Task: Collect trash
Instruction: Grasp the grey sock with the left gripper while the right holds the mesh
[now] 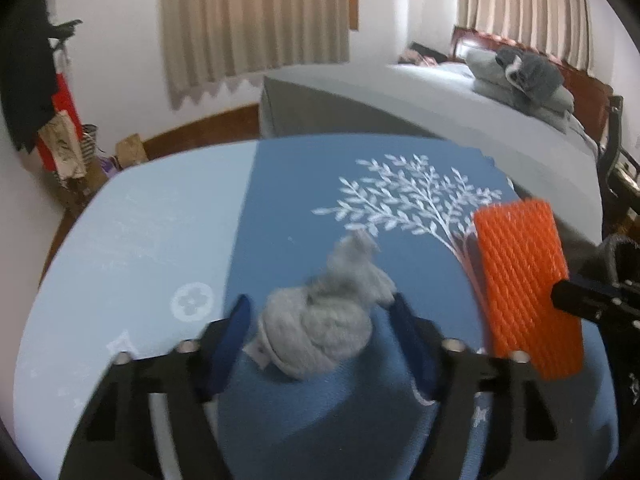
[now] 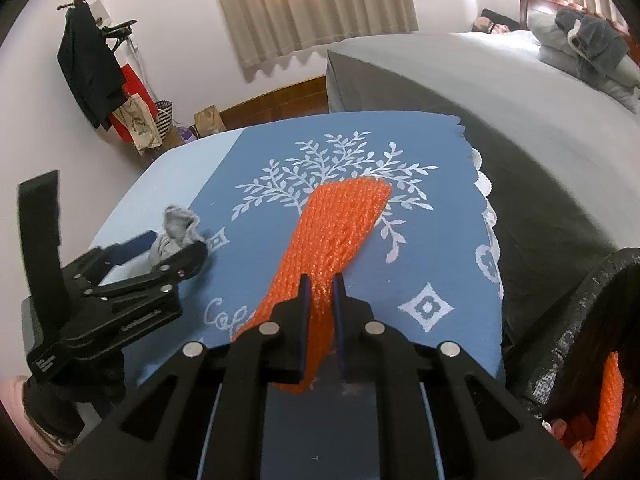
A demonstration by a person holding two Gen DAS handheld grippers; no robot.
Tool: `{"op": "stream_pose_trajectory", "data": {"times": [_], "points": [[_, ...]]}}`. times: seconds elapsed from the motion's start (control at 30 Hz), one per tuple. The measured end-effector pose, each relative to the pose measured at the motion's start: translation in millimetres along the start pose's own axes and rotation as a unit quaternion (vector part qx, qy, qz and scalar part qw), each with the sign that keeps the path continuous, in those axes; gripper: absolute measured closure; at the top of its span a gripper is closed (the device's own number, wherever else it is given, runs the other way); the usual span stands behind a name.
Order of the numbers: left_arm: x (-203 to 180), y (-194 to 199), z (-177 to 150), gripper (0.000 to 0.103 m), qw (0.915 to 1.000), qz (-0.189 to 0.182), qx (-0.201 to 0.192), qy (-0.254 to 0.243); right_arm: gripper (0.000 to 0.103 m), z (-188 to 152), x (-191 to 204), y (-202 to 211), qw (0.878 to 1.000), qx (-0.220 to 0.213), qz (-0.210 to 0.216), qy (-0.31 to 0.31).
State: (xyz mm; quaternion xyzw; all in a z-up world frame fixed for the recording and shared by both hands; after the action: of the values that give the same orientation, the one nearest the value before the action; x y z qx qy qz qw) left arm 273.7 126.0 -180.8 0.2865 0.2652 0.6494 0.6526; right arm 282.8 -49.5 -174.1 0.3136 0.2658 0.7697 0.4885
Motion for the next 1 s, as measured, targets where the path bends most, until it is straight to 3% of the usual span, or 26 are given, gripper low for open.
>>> {"op": "stream_pose_trajectory", "data": {"times": [0.03,0.23,0.57,1.0], "points": [[0,-2,-1,0.051,1.0000,0.003,0.004,-0.001,0.093,0,1,0,1.000,-0.001,0.000,-0.001],[7,10,1,0.057,0.9996,0.009,-0.019,0.018,0.093,-1,3,6,1.000,-0.006,0.004,-0.002],[-1,55,1,0.058,0.9980,0.019,-0.054,0.028,0.093,-3,5,26,1.000,-0.019,0.006,-0.004],[-30,100,4,0.058,0.9967,0.002,-0.079,0.019,0.093,-9,0,73,0.999,-0.043,0.002,-0.001]]}}
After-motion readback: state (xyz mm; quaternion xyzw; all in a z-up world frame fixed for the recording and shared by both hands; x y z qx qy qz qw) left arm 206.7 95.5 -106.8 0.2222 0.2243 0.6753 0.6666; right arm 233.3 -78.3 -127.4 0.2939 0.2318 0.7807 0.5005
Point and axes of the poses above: each gripper's, at about its wrist camera, not at the fingertips, and y roughly against the way its jaws point, x to its left, z to its top, the point moved 4 cm from there along -y, roughly the way its jaws point, and after that the axes turned 1 degree about z, right-handed, at the moved point
